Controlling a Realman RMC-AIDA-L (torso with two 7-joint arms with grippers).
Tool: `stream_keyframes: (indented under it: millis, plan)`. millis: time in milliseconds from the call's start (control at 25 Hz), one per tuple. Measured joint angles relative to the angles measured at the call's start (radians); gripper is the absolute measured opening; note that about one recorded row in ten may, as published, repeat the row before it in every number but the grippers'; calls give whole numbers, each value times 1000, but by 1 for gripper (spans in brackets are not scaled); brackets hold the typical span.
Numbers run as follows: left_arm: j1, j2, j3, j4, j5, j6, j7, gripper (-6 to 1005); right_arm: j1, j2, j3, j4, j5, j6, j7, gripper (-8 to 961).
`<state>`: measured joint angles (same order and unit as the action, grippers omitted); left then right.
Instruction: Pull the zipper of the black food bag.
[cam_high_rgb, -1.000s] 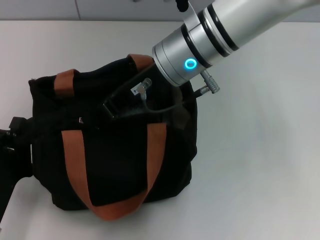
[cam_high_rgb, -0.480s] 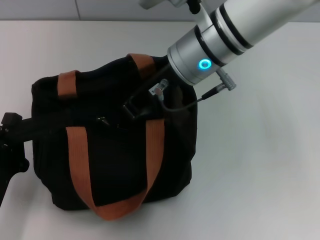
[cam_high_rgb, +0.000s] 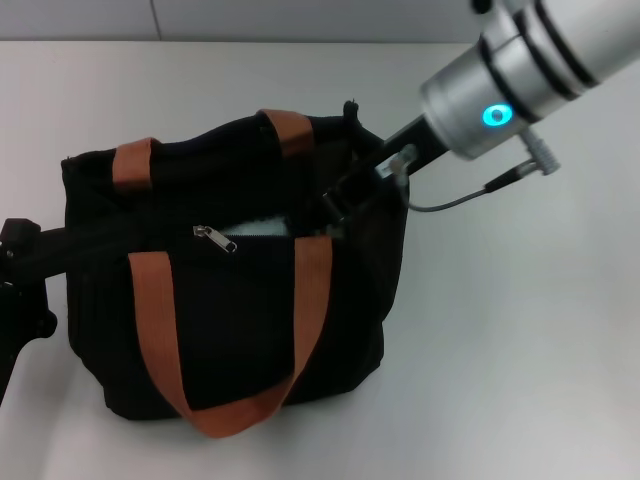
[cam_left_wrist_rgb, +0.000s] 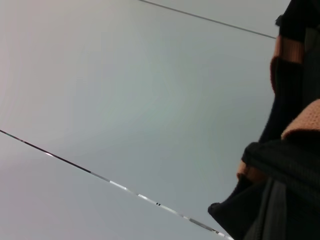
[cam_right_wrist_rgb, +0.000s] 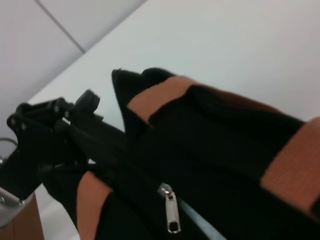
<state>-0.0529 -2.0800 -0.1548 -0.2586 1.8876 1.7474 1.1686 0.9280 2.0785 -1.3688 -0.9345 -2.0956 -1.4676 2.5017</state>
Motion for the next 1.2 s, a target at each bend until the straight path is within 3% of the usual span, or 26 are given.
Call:
stream_keyframes:
  millis: [120,240,640,720,840,1200]
  plan:
    - [-7,0,4,-1,4,-4,0,13,-40,1,87,-31,50,-44,-12,41]
    - [-10,0,6,-1,6,-7,0,13,-33,-2,96,-16,93,-52,-19,62]
    - [-5,0,6,1,8,-13,4,14,105,6,56,124,90,-19,-66,132]
    - [-7,0,6,0,8,-13,4,13,129,9,52,153,92,-1,-84,198]
    - [-9,0,6,0,8,-13,2,13,137,10,38,159,92,15,-89,297]
    - [-13,0,6,0,8,-14,1,14,155,13,-18,174,100,74,-94,293]
